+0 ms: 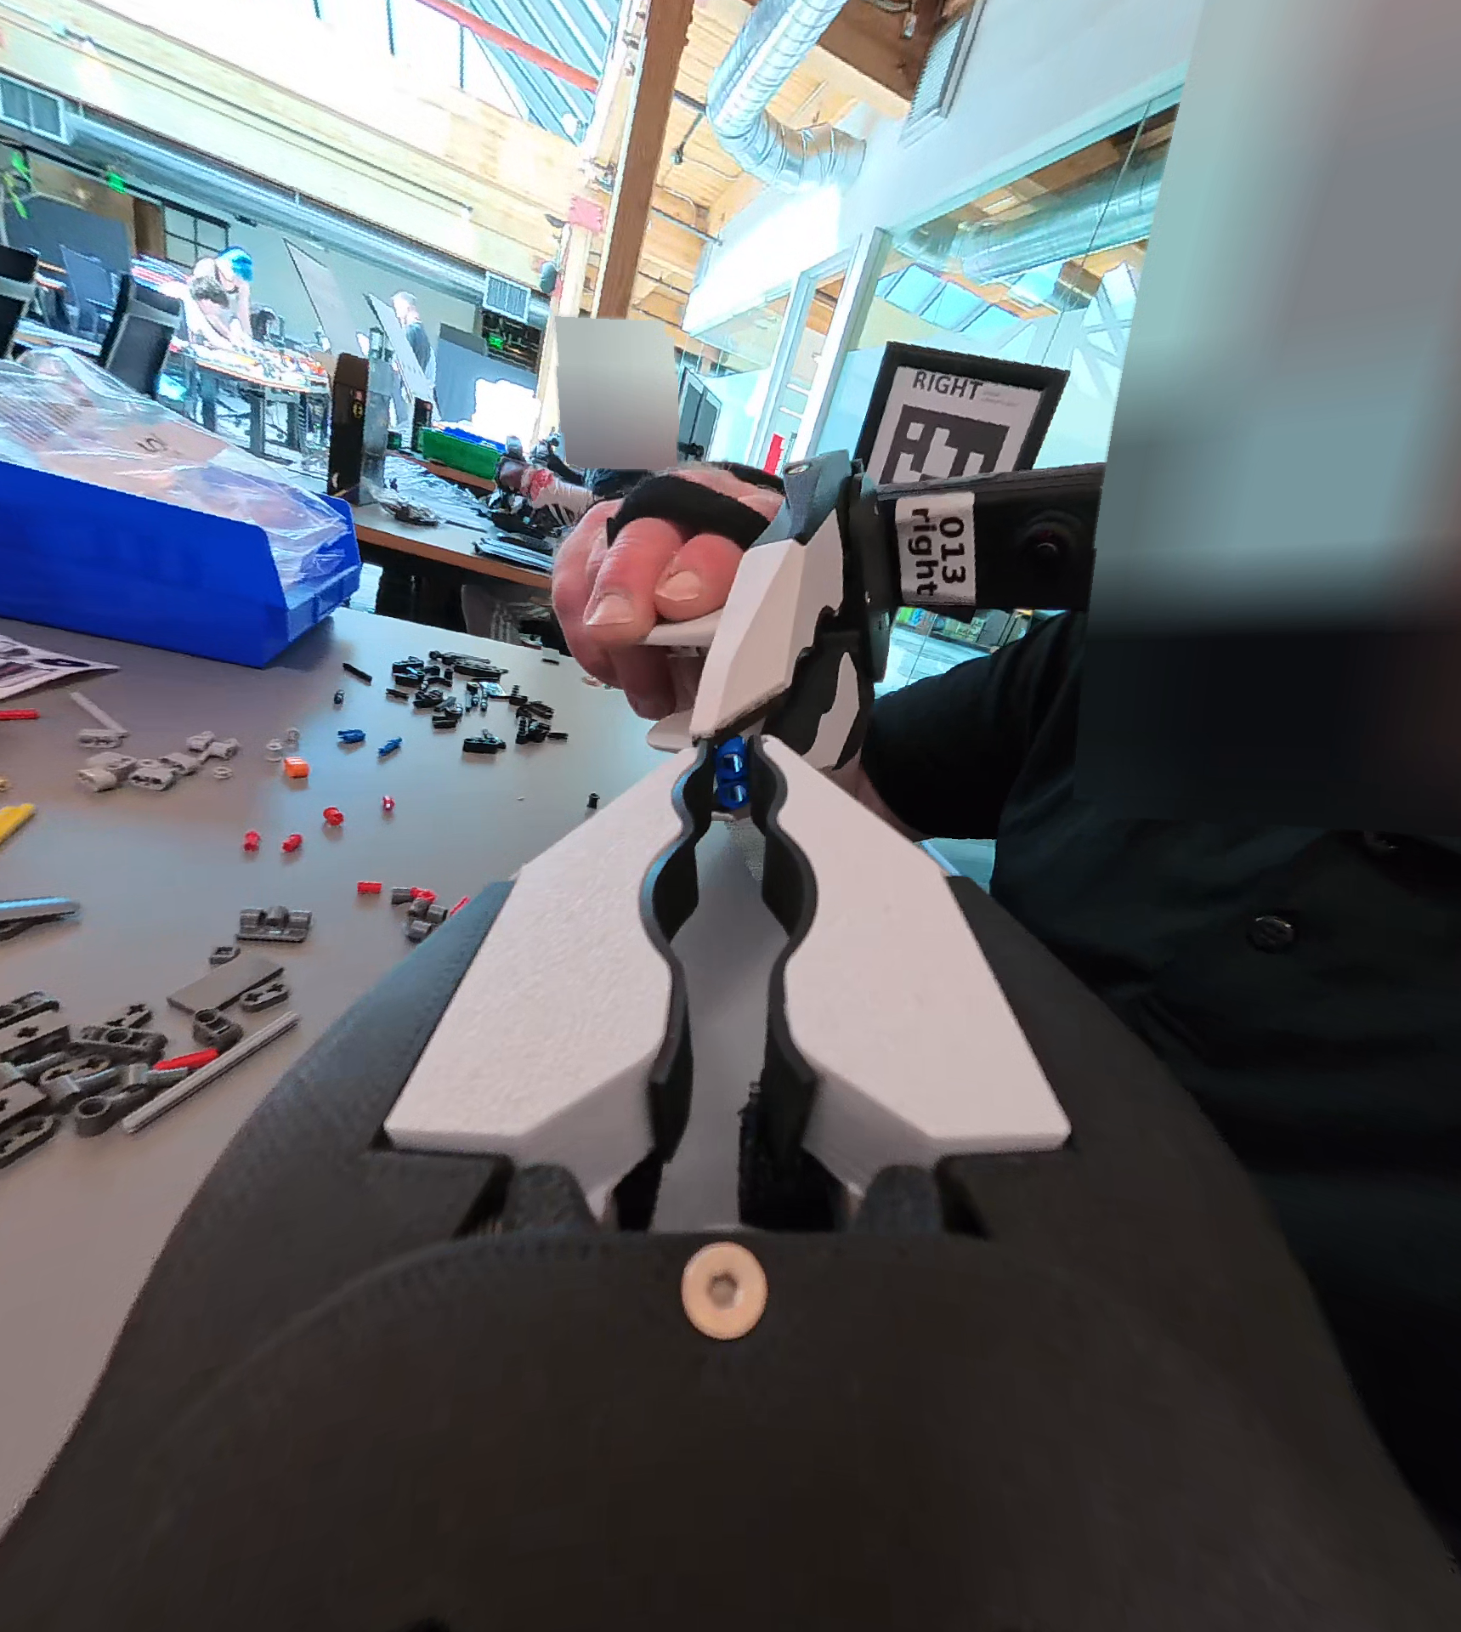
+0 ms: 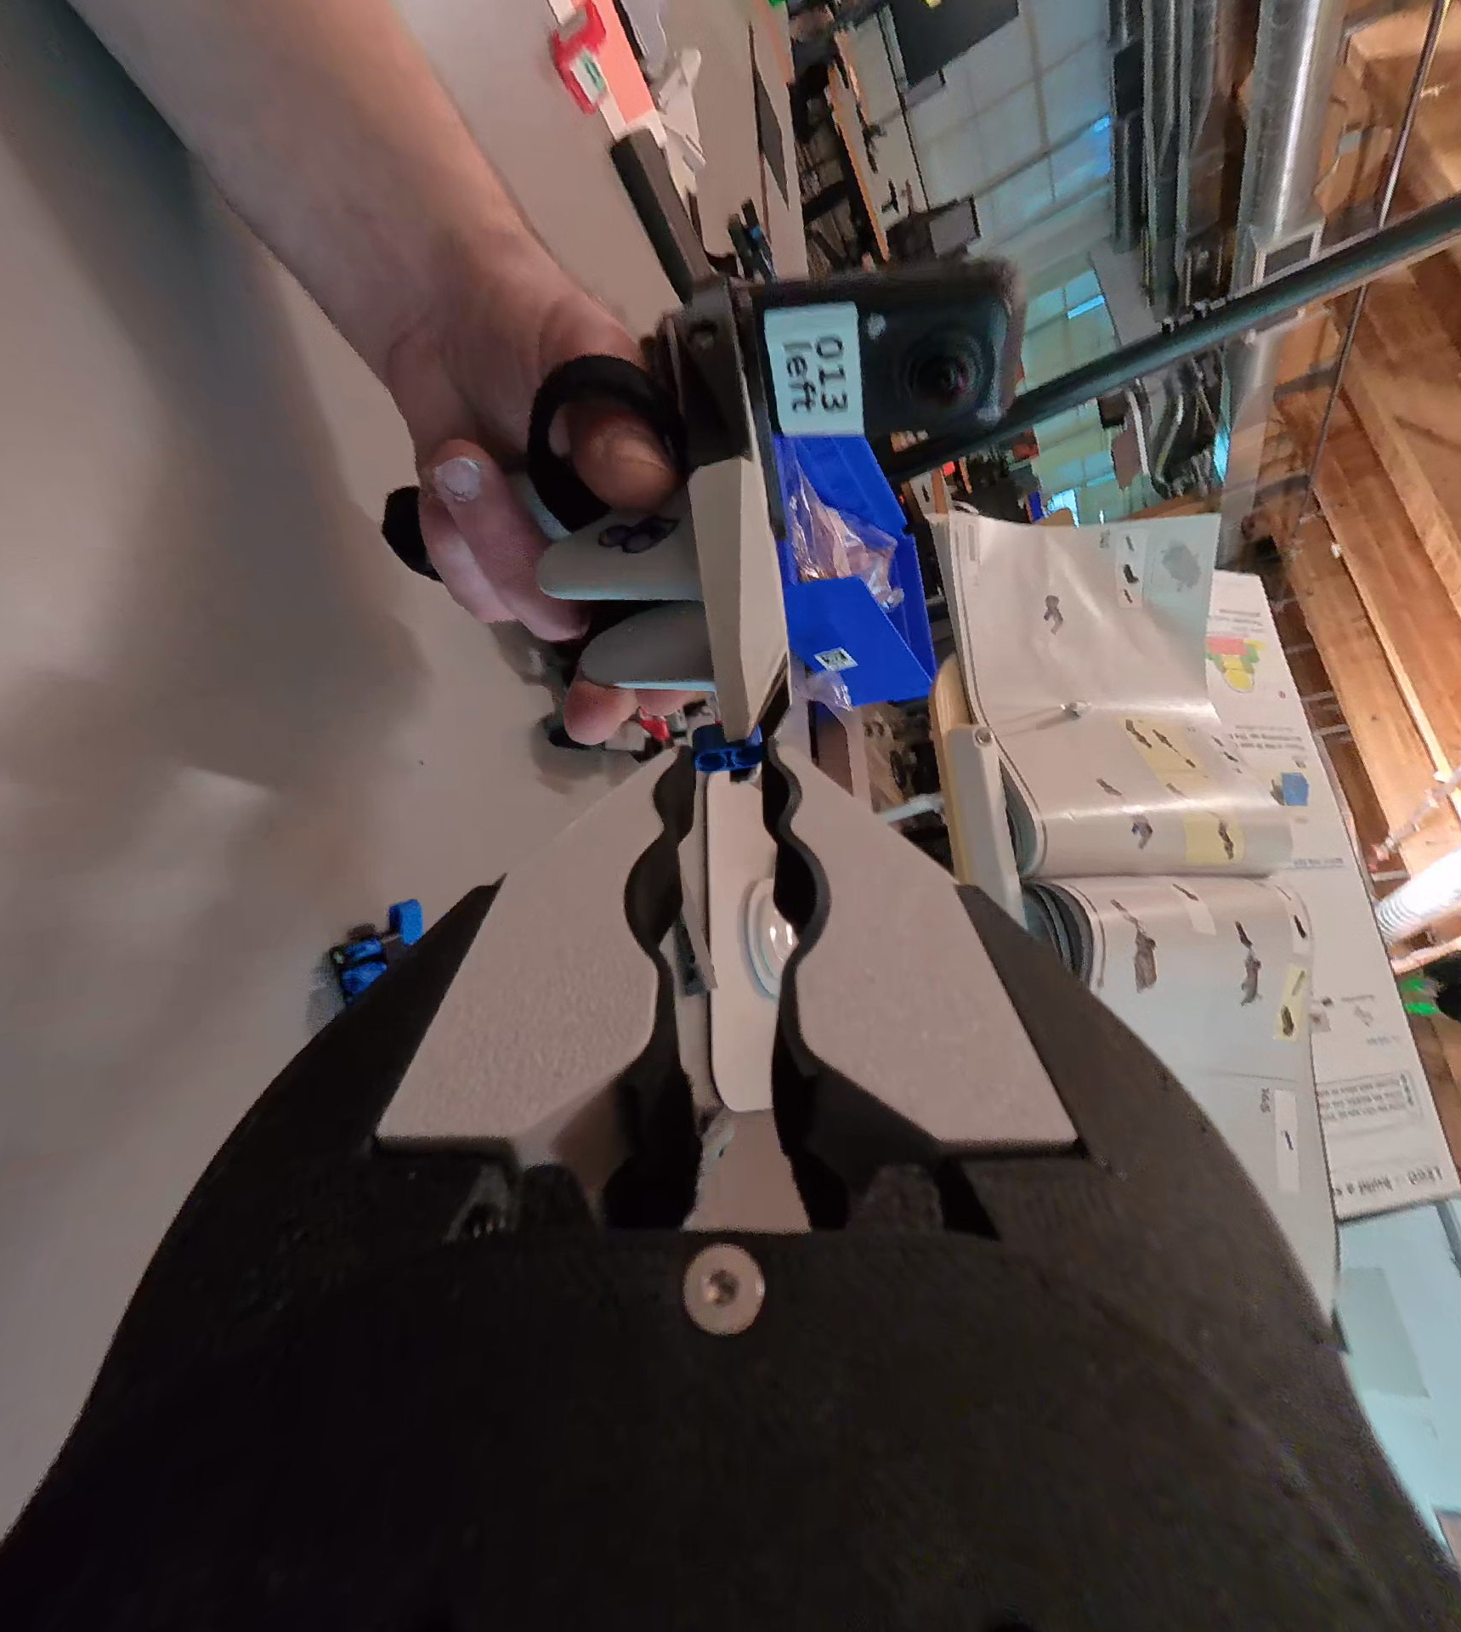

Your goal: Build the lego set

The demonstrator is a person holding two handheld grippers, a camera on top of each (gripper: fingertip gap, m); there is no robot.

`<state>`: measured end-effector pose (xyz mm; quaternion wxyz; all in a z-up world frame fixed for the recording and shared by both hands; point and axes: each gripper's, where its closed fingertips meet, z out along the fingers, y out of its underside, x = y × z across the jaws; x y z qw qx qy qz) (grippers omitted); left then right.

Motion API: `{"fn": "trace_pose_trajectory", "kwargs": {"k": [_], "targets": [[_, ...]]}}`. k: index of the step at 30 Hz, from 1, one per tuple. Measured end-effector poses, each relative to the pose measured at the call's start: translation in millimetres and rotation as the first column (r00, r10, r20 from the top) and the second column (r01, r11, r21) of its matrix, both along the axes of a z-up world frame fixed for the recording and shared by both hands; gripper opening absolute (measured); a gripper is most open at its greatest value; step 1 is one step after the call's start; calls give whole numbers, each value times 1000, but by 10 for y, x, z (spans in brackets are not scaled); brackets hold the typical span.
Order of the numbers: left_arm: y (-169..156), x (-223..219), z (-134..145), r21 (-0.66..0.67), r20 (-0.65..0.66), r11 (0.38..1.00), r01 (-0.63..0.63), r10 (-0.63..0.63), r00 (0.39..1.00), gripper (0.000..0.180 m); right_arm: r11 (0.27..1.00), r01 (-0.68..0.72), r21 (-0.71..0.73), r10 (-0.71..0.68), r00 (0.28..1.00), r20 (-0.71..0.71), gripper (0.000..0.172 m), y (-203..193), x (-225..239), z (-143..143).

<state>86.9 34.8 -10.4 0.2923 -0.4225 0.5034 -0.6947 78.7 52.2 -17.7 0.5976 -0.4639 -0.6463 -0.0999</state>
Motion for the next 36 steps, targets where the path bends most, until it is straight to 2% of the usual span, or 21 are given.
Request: {"fn": "trace_pose_trajectory", "kwargs": {"k": [2,5,11,17,21,28,36], "targets": [[56,33,4,-3,-10,999,-48,48,999,6,999,51,20,-50,999,-15,13,71,49,46],[221,65,-10,65,-31,983,-172,175,984,20,984,165,66,-165,986,2,12,229,156,63],[407,132,-50,178,-34,916,-358,370,928,13,938,298,174,-311,949,52,13,409,188,4],[561,132,-79,230,-29,848,-477,496,868,9,900,338,277,-384,914,132,13,516,134,-96],[623,127,-128,265,-50,817,-513,543,838,9,895,346,281,-395,908,138,13,554,119,-118],[624,97,-106,250,-49,827,-503,530,847,7,916,326,234,-351,933,76,13,512,76,-57],[443,33,36,88,-17,947,-310,313,950,8,959,178,218,-190,981,32,13,309,-11,51]]}}
